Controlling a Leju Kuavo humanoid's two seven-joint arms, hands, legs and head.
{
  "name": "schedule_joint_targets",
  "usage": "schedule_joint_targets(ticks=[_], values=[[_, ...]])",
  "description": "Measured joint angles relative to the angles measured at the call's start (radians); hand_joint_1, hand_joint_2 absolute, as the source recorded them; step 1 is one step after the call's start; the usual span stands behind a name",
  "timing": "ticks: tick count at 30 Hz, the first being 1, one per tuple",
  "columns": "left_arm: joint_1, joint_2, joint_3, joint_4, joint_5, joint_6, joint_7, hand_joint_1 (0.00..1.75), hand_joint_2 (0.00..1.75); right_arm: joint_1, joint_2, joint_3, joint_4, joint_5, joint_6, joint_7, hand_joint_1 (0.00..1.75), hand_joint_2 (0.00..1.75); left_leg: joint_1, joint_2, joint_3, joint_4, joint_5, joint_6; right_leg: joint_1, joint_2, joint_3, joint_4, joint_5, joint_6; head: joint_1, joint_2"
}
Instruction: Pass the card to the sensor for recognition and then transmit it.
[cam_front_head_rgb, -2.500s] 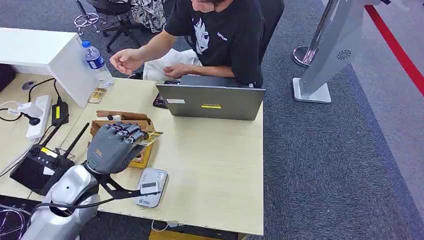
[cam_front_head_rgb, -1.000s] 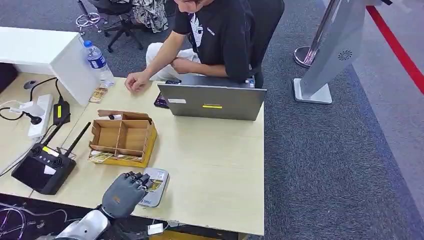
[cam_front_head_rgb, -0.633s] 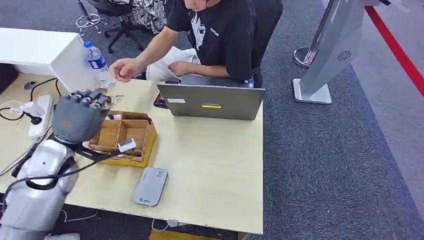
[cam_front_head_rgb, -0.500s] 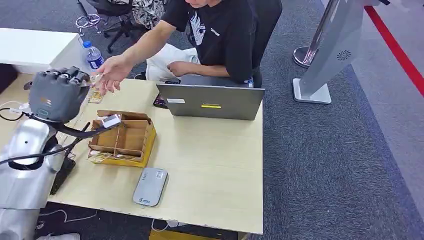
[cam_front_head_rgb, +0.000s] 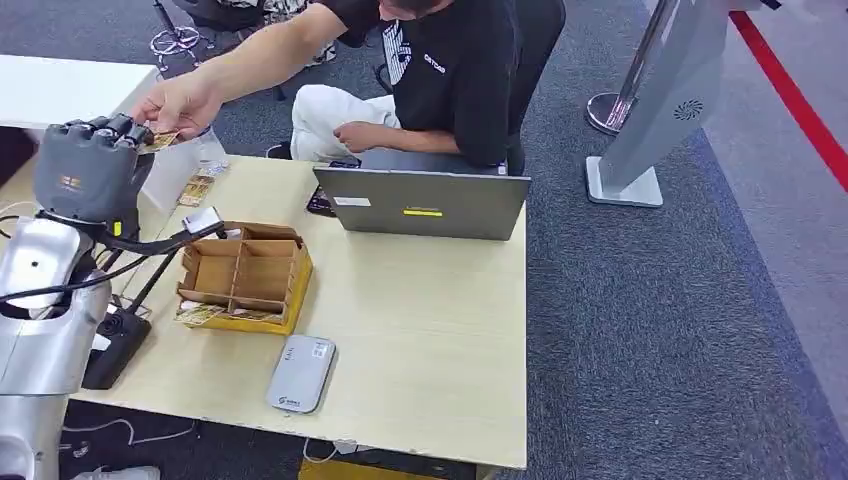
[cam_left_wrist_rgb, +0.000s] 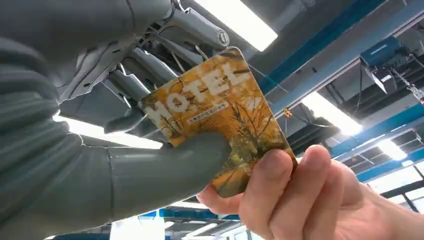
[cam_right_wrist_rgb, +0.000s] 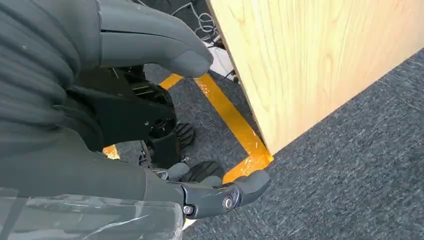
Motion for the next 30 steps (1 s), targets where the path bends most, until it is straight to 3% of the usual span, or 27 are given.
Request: schedule_joint_targets(ticks=[3, 8, 14, 19, 27, 30], values=[[0.031, -0.002, 0.0, -0.008, 0.004, 0.008, -0.008, 0.0, 1.75, 0.004, 0.0, -0.001, 0.0, -0.01, 0.006, -0.004, 0.0, 1.75, 0.0, 0.0, 0.0, 0.0, 0.0, 0.0, 0.0, 0.0, 0.0, 0.0, 0.0, 0.0, 0.0, 0.0], [0.16, -0.012, -0.023, -0.083, 0.008, 0.042, -0.032, 0.0, 1.75, 0.024, 0.0, -0.014, 0.0, -0.03, 0.015, -0.024, 0.0, 1.75, 0.0, 0.001, 0.0, 0.0, -0.002, 0.0, 0.0, 0.001, -0.001, 0.0, -0.001, 0.001, 0.0, 0.0], [0.27, -0.02, -0.064, -0.157, 0.01, 0.056, -0.019, 0.0, 1.75, 0.04, 0.0, -0.034, 0.0, -0.036, 0.022, -0.03, 0.0, 1.75, 0.0, 0.001, -0.001, 0.0, -0.003, -0.001, 0.0, 0.001, -0.001, -0.001, -0.002, 0.001, 0.0, 0.0], [0.332, -0.02, -0.097, -0.193, 0.066, 0.038, -0.074, 0.0, 1.75, 0.047, 0.0, -0.052, 0.0, -0.058, 0.029, -0.041, 0.0, 1.75, 0.0, 0.001, 0.0, 0.0, -0.003, 0.0, 0.0, 0.002, 0.0, -0.001, -0.002, 0.001, 0.0, 0.0], [0.514, 0.011, -0.18, -0.213, 0.007, 0.047, 0.021, 0.0, 1.75, 0.059, 0.0, -0.095, 0.0, -0.069, 0.029, -0.041, 0.0, 1.75, 0.0, 0.002, -0.001, 0.0, -0.005, 0.0, 0.0, 0.002, -0.001, -0.001, -0.003, 0.002, 0.0, 0.0], [0.541, 0.013, -0.179, -0.156, 0.006, 0.051, 0.05, 0.0, 1.75, 0.061, 0.0, -0.102, 0.0, -0.055, 0.029, -0.04, 0.0, 1.75, 0.0, 0.002, -0.001, 0.0, -0.005, 0.0, 0.0, 0.002, -0.001, -0.001, -0.003, 0.002, 0.0, 0.0]])
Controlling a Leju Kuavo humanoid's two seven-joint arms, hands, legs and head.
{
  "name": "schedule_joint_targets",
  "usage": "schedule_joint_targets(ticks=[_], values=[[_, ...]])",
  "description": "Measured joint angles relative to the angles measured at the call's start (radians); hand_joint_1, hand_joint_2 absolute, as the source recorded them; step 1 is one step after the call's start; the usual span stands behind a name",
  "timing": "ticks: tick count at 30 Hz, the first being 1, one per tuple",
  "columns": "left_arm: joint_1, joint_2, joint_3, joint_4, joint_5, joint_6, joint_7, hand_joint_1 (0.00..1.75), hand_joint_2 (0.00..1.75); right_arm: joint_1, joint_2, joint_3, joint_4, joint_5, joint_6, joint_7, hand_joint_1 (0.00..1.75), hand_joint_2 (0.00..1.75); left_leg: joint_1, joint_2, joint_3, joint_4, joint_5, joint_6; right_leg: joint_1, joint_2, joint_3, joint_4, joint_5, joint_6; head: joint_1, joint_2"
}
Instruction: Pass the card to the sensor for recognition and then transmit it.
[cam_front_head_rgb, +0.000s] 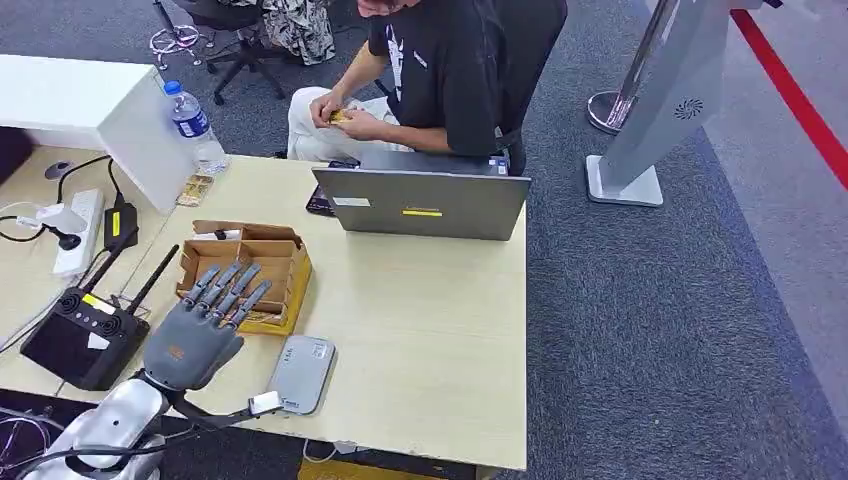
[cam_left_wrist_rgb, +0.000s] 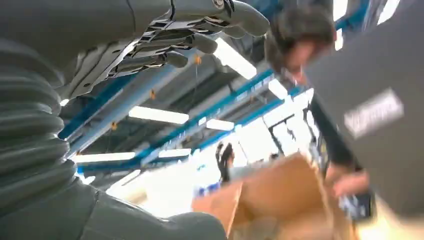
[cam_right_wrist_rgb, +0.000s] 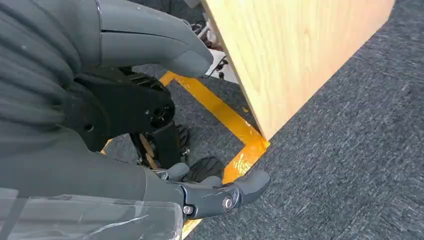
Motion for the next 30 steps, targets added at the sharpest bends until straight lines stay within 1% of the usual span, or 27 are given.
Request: schedule_joint_targets(ticks=[5, 9, 13, 19, 22, 27, 30], values=[[0.011, 0.003, 0.031, 0.128, 0.031, -0.002, -0.013, 0.0, 1.75, 0.0, 0.0, 0.0, 0.0, 0.029, 0.002, 0.002, 0.0, 1.75, 0.0, 0.0, 0.0, 0.0, 0.0, 0.0, 0.0, 0.0, 0.0, 0.0, 0.0, 0.0, 0.0, 0.0], [0.009, 0.001, 0.046, 0.197, 0.034, 0.0, -0.019, 0.0, 1.75, 0.0, 0.0, 0.0, 0.0, 0.032, 0.002, 0.002, 0.0, 1.75, 0.0, 0.0, 0.0, 0.0, 0.0, 0.0, 0.0, 0.0, 0.0, 0.0, 0.0, 0.0, 0.0, 0.0], [0.005, -0.001, 0.049, 0.227, 0.034, 0.0, -0.023, 0.0, 1.75, 0.0, 0.0, 0.0, 0.0, 0.032, 0.002, 0.002, 0.0, 1.75, 0.0, -0.001, 0.0, 0.0, 0.0, 0.0, 0.0, 0.0, 0.0, 0.0, 0.0, 0.0, 0.0, 0.0], [0.0, -0.005, 0.05, 0.245, 0.034, 0.0, -0.024, 0.0, 1.75, 0.0, 0.0, 0.0, 0.0, 0.034, 0.002, 0.002, 0.0, 1.75, 0.0, -0.001, 0.0, 0.0, 0.0, 0.0, 0.0, 0.0, 0.0, 0.0, 0.0, 0.0, 0.0, 0.0], [-0.014, -0.01, 0.053, 0.264, 0.027, 0.0, -0.037, 0.0, 1.75, 0.0, 0.0, 0.0, 0.0, 0.045, 0.003, 0.007, 0.0, 1.75, 0.0, -0.001, 0.0, 0.0, 0.0, 0.0, 0.0, -0.001, 0.0, 0.0, 0.0, 0.0, 0.0, 0.0], [-0.073, -0.035, 0.054, 0.334, 0.018, 0.01, -0.058, 0.0, 1.75, -0.009, 0.0, 0.002, 0.0, 0.068, 0.002, 0.013, 0.0, 1.75, 0.0, -0.001, 0.0, 0.0, 0.0, 0.0, 0.0, -0.001, 0.001, 0.0, 0.0, 0.0, 0.0, 0.0], [-0.103, -0.061, 0.054, 0.355, 0.001, 0.034, -0.068, 0.0, 1.75, -0.015, 0.0, 0.002, 0.0, 0.069, 0.002, 0.018, 0.0, 1.75, 0.0, -0.001, 0.0, 0.0, 0.001, 0.0, 0.0, -0.001, 0.001, 0.0, 0.001, 0.0, 0.0, 0.0]])
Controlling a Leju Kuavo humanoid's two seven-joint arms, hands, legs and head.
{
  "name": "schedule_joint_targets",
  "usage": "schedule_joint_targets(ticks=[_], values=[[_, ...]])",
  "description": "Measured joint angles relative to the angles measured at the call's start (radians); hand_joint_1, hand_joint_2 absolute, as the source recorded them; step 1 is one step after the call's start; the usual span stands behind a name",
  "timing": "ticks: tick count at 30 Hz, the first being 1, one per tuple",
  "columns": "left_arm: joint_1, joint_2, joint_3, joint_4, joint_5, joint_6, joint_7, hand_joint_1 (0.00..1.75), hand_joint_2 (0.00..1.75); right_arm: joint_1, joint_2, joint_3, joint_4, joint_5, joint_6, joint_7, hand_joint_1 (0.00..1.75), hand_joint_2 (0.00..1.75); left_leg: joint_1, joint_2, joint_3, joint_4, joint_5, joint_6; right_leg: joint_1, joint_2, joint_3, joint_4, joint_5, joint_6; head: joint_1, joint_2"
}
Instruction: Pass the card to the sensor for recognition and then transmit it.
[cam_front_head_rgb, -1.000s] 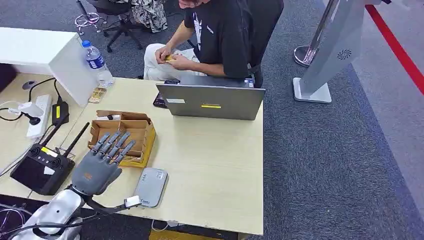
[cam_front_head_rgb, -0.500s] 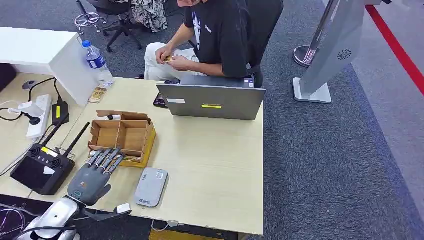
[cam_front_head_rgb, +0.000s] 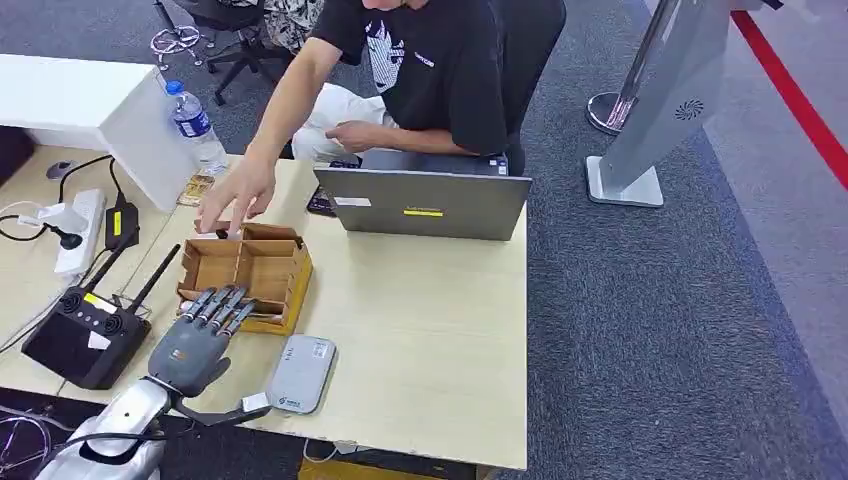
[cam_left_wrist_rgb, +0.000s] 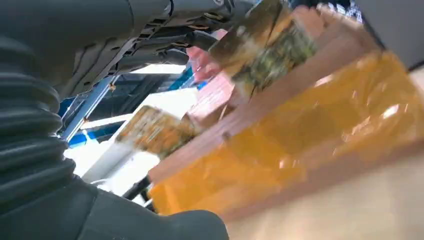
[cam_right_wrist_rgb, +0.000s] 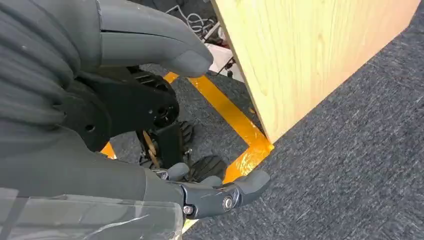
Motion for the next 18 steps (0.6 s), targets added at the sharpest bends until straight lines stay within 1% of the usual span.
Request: schedule_joint_targets(ticks=[3, 8, 11, 18], values=[[-0.018, -0.028, 0.0, 0.003, -0.015, 0.021, 0.0, 0.0, 1.75, -0.001, 0.0, 0.0, 0.0, 0.001, 0.0, 0.0, 0.0, 1.75, 0.0, 0.0, 0.0, 0.0, 0.0, 0.0, 0.0, 0.0, 0.0, 0.0, 0.0, 0.0, 0.0, 0.0], [-0.041, -0.066, 0.0, 0.003, -0.027, 0.024, 0.003, 0.0, 1.75, -0.002, 0.001, 0.0, 0.0, 0.002, 0.0, 0.002, 0.0, 1.75, 0.0, 0.0, 0.0, 0.0, 0.0, 0.0, 0.0, 0.0, 0.0, 0.0, 0.0, 0.0, 0.0, 0.0], [-0.046, -0.079, 0.0, 0.003, -0.028, 0.024, 0.005, 0.0, 1.75, -0.002, 0.001, 0.0, 0.0, 0.002, 0.0, 0.002, 0.0, 1.75, 0.0, 0.0, 0.0, 0.0, 0.0, 0.0, 0.0, 0.0, 0.0, 0.0, 0.0, 0.0, 0.0, 0.0], [-0.049, -0.093, 0.0, 0.003, -0.031, 0.027, 0.005, 0.0, 1.75, -0.002, 0.001, 0.0, 0.0, 0.002, 0.0, 0.002, 0.0, 1.75, 0.0, 0.0, 0.0, 0.0, 0.0, 0.0, 0.0, 0.0, 0.0, 0.0, 0.0, 0.0, 0.0, 0.0]])
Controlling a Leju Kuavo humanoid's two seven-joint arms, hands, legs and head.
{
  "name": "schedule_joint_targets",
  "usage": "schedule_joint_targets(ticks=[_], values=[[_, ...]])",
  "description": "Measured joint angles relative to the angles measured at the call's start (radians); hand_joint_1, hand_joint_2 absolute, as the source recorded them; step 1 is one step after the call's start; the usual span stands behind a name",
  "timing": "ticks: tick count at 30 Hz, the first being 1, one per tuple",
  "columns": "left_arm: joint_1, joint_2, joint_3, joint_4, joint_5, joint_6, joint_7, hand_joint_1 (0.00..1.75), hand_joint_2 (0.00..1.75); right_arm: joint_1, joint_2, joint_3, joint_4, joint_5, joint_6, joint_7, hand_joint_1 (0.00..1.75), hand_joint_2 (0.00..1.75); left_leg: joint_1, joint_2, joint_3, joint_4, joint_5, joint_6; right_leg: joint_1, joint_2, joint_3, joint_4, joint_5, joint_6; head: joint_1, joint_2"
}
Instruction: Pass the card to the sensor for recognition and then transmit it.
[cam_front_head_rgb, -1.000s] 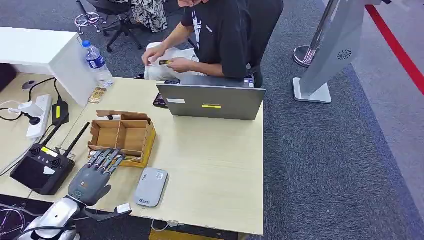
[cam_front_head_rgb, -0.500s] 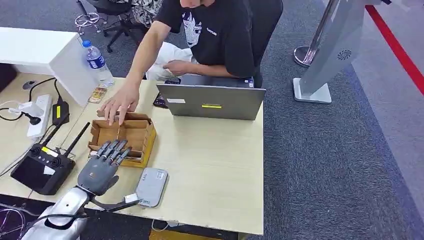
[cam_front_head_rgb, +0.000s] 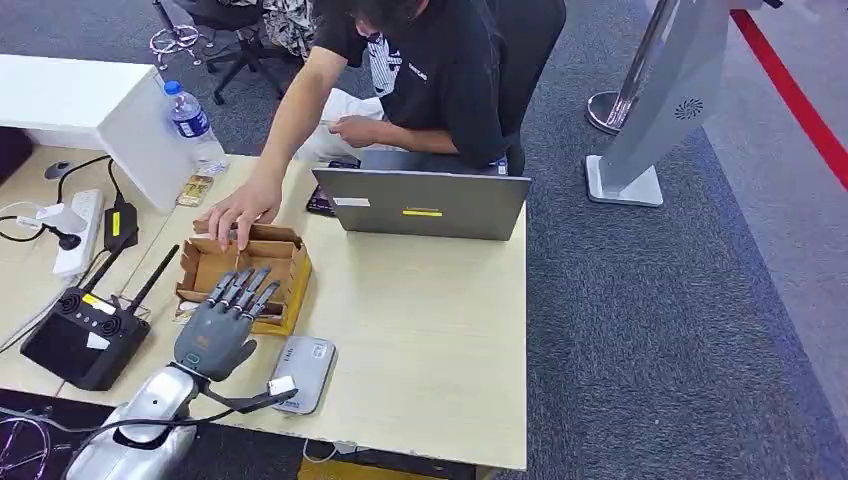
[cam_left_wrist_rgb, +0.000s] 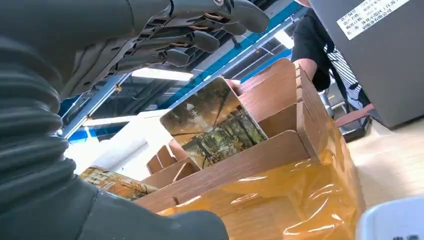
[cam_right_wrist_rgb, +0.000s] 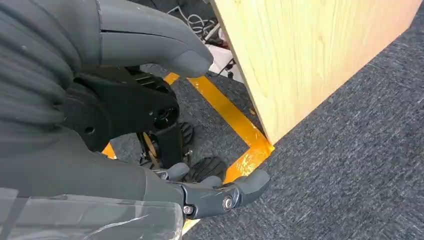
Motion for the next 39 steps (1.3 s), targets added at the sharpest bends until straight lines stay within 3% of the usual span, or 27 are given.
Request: schedule_joint_targets(ticks=[21, 22, 23, 39], values=[[-0.012, -0.01, 0.0, 0.026, 0.01, 0.017, 0.01, 0.0, 1.75, 0.0, 0.0, 0.0, 0.0, 0.012, 0.0, 0.0, 0.0, 1.75, 0.0, 0.0, 0.0, 0.0, 0.0, 0.0, 0.0, 0.0, 0.0, 0.0, 0.0, 0.0, 0.0, 0.0], [-0.012, -0.009, 0.0, 0.026, 0.011, 0.016, 0.01, 1.2, 1.75, 0.0, 0.0, 0.0, 0.0, 0.012, 0.0, 0.0, 0.0, 1.75, 0.0, 0.0, 0.0, 0.0, 0.0, 0.0, 0.0, 0.0, 0.0, 0.0, 0.0, 0.0, 0.0, 0.0], [-0.012, -0.009, 0.0, 0.026, 0.011, 0.016, 0.01, 1.75, 1.75, 0.001, 0.0, 0.0, 0.0, 0.012, 0.0, 0.0, 0.0, 1.75, 0.0, 0.0, 0.0, 0.0, 0.0, 0.0, 0.0, 0.0, 0.0, 0.0, 0.0, 0.0, 0.0, 0.0], [-0.024, -0.01, 0.001, 0.036, 0.021, 0.028, -0.004, 1.75, 1.75, 0.001, 0.0, 0.0, 0.0, 0.017, 0.0, 0.0, 0.0, 1.75, 0.0, 0.0, 0.0, 0.0, 0.0, 0.0, 0.0, 0.0, 0.0, 0.0, 0.0, 0.0, 0.0, 0.0]])
